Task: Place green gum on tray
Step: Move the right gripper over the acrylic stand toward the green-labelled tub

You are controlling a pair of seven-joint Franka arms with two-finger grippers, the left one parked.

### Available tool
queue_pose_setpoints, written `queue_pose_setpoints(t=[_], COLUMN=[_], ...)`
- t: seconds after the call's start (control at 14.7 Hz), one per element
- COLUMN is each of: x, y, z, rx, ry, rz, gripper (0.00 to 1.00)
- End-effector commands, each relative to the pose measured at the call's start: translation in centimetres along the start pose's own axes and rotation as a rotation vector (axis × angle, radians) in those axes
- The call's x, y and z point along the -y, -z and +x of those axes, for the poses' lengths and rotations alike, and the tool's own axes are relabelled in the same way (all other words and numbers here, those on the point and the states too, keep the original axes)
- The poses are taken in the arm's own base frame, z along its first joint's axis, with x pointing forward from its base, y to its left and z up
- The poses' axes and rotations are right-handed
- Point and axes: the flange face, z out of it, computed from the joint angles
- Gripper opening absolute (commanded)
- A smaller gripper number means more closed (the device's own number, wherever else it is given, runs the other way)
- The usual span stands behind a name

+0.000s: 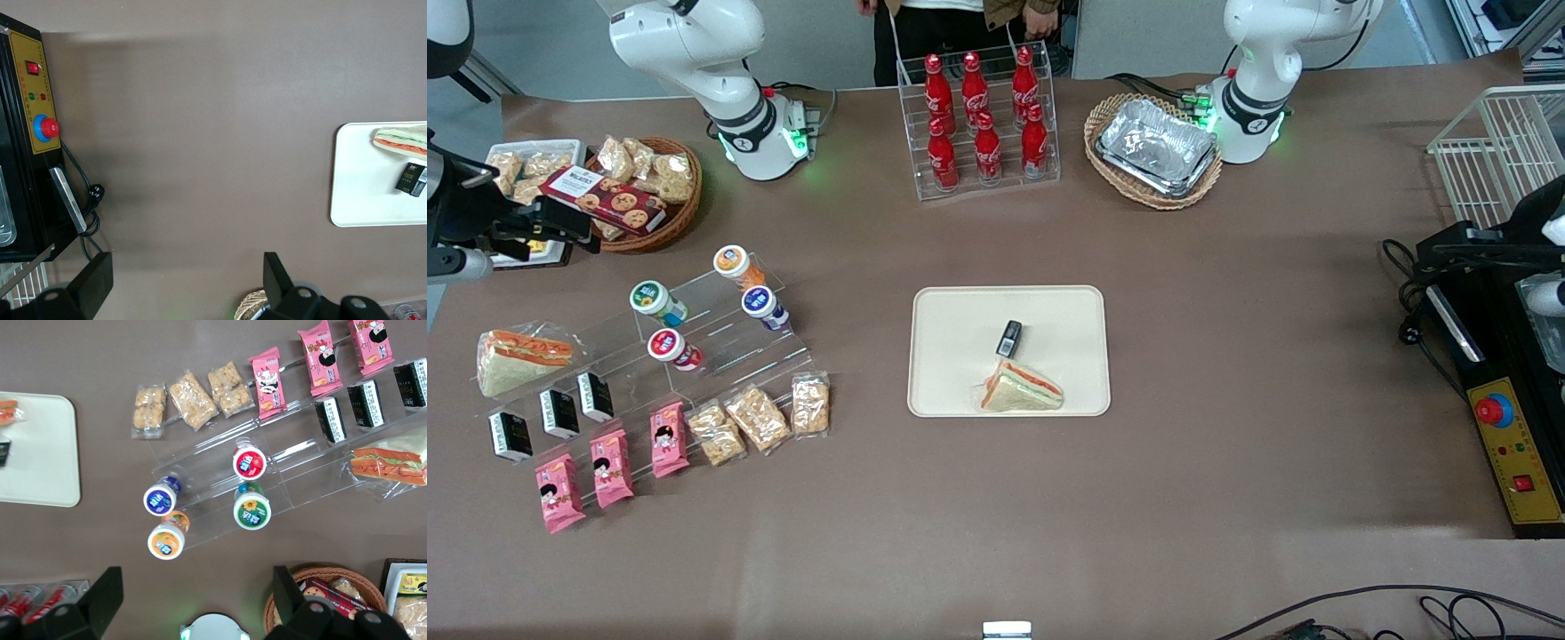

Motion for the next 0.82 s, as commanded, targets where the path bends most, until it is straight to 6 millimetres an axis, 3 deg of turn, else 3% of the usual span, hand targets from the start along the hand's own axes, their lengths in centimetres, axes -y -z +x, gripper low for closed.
queue_pose_setpoints(t=[0.0,0.48,0.75], x=[-0.9,-1.7,-4.4], y=[-3.8,-10.3,-13.6], z=[-4.6,-4.6,-4.1], rx=[-0.060,-0.025,-0.049], ry=[0.050,0.068,0.077], rz=[-0.018,-0.030,-0.036], gripper=[1.00,1.00,1.00])
